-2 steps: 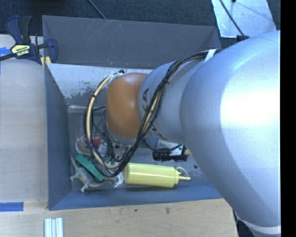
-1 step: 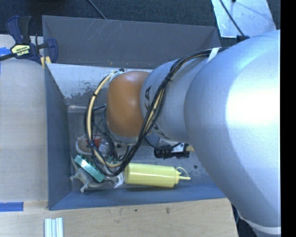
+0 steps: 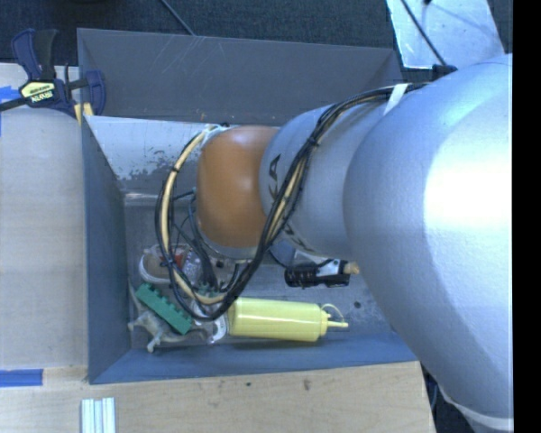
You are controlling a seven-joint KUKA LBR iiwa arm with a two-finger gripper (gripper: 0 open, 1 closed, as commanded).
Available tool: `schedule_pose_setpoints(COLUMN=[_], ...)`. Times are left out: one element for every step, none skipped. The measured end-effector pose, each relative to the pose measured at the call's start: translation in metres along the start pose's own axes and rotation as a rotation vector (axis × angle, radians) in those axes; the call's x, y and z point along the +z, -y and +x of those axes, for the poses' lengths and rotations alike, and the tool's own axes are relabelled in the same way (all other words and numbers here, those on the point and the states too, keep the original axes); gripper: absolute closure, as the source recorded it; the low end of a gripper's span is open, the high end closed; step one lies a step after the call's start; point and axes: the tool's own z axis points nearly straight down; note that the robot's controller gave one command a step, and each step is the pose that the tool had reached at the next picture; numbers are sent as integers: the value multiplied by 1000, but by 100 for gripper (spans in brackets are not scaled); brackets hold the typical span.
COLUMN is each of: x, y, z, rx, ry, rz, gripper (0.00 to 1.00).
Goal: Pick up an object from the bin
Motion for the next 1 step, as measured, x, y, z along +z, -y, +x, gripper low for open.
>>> schedule_pose_setpoints(x=[-16], y=[1], z=[1], rx=[22], ry=[-5], rz=[5], gripper=[100])
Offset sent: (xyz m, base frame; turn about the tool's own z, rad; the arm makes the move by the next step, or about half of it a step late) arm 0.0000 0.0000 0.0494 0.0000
